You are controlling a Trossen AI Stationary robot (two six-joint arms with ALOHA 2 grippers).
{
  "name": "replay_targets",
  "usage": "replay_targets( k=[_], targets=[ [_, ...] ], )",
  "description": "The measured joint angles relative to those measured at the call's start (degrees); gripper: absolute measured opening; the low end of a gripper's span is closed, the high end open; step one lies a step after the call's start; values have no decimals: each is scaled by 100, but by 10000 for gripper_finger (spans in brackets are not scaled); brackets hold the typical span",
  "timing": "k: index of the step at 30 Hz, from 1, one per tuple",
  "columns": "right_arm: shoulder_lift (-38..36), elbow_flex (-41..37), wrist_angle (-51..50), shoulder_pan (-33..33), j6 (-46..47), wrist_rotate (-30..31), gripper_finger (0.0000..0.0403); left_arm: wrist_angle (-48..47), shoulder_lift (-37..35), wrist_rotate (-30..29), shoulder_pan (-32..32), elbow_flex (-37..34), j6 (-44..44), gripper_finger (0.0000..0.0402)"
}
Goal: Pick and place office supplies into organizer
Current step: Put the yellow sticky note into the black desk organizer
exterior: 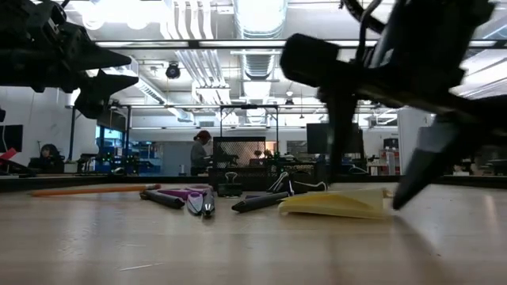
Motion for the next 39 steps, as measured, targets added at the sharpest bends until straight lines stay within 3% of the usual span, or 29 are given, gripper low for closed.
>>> replay_targets(
  k=[8, 19, 25, 35, 39],
  targets=[
    [-31, -282, 287, -235, -113, 71, 207, 1, 0, 1, 1, 0, -2, 176],
    [-2, -329, 284, -257, -648, 292, 19, -2, 0, -2, -2, 0, -2, 176],
    [-415, -176, 197, -264, -809, 1130, 8, -2, -1, -2, -2, 0, -1, 176],
    [-1449, 811, -3066, -450, -1096, 1776, 8, 0, 20, -2, 0, 0, -2, 176],
    [-1646, 705, -3206, -1012, -1569, 1867, 8, -4, 26, -2, -2, 0, -2, 176]
  ],
)
